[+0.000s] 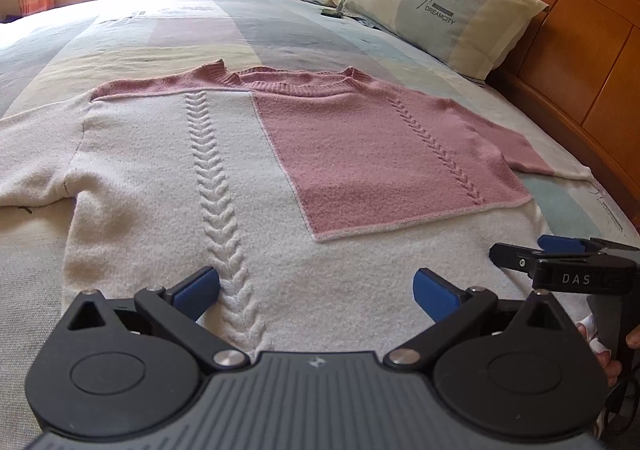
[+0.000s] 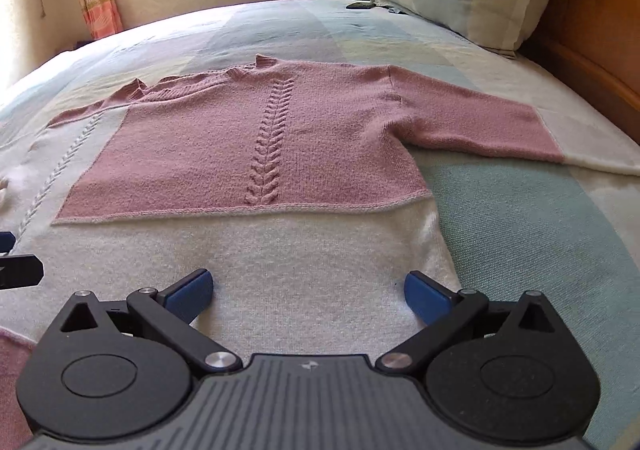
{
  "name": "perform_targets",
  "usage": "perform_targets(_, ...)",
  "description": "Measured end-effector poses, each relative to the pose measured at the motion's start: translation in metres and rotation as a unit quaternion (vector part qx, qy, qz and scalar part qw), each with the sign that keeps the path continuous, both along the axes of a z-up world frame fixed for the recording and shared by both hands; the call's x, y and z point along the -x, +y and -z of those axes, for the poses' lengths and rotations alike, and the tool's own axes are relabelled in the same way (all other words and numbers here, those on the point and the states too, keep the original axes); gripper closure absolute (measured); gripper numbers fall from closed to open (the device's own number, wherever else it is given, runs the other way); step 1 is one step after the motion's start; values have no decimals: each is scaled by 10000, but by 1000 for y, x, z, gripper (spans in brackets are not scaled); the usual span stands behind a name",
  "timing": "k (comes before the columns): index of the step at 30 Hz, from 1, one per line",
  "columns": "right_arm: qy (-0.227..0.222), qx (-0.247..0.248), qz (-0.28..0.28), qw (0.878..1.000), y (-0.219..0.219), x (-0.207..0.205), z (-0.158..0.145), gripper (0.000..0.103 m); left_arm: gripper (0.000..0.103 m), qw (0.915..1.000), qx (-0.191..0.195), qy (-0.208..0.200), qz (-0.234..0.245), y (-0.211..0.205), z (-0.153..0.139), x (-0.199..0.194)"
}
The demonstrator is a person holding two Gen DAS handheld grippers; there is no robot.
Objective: Fold clothes
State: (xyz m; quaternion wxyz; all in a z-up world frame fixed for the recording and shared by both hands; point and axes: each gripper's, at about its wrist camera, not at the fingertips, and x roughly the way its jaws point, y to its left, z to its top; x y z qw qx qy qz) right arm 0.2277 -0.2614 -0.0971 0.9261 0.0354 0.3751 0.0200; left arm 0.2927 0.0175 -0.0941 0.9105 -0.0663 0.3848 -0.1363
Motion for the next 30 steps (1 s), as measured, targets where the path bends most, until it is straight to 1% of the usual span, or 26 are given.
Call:
perform_targets(3,-212,-110,-26,9997,-4,6,2,0,1,10000,26,21,-48,0,-1,-1)
perform_targets(5,-103,-88,-22,9999,-3,2,-1,0,1,9999,49,45,-78,0,-1,-2)
perform_targets(8,108,62,6,9999,3,-6,-5,0,1,9997,89,-26,-205,3,-3,-3)
perform_targets(10,191,83,-8,9998,5,-6,-6,0,1,9996,-60,-42,-277,7,-8,-4)
perform_targets(13,357,-159,-81,9992,1,-7,-11,0,1,9975,-435,-194,-520,24,-24,-10)
perform_targets(15,444,-560,-109,9974,-4,-3,-17,0,1,9946,-685,-291,-721,37,-35,-14)
perform_targets(16,481,-753,-103,9959,-6,-2,-19,0,1,9926,-801,-268,-874,48,-39,-19)
perform_targets(18,510,-932,-127,9943,-3,0,-21,0,1,9879,-1009,-250,-1152,75,-46,-30)
perform_targets(21,534,-1118,-177,9921,4,3,-22,0,1,9762,-1147,-450,-1785,124,-58,-49)
perform_targets(22,542,-1180,-193,9913,6,4,-23,0,1,9738,-988,-498,-1988,143,-60,-54)
perform_targets(23,550,-1242,-210,9905,8,5,-23,0,1,9729,-711,-488,-2145,160,-58,-58)
perform_targets(25,566,-1365,-243,9887,13,7,-24,0,1,9682,-156,-466,-2452,196,-54,-65)
perform_targets(26,548,-1260,-305,9900,18,8,-24,0,1,9673,98,-394,-2505,208,-48,-69)
perform_targets(27,511,-1031,-400,9925,26,8,-23,0,1,9672,269,-306,-2509,218,-40,-72)
perform_targets(29,436,-565,-587,9957,42,9,-20,0,1,9650,361,0,-2596,231,-25,-77)
perform_targets(30,399,-324,-677,9964,49,10,-18,0,1,9639,349,43,-2639,235,-23,-74)
